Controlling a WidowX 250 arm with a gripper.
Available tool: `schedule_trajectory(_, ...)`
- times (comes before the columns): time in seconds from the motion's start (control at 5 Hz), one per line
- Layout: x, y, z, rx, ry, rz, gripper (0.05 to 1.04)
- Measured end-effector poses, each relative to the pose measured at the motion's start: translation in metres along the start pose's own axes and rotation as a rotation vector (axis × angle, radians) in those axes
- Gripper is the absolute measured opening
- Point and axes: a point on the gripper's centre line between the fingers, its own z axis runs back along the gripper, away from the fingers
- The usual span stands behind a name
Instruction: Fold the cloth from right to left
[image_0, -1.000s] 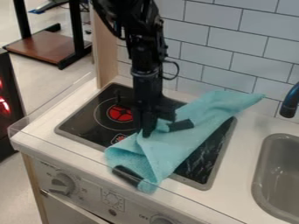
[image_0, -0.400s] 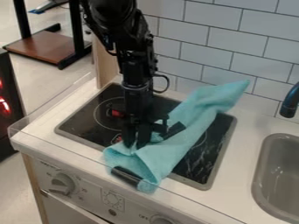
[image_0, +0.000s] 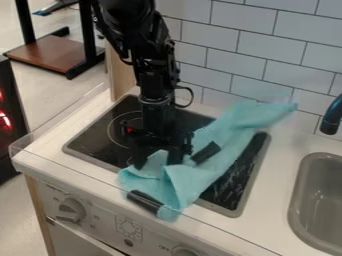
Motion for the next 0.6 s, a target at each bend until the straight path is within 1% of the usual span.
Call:
schedule_trajectory(0.2,-0.003,-0.004,0.013,-0.017,0.000,-0.004,1.011)
schedule_trajectory(0.4,-0.005,-0.006,0.027,-0.023,-0.013,-0.006,1.003)
schedule_trajectory(0.6,-0.002,-0.007,0.046,-0.020,-0.069,0.006,0.997)
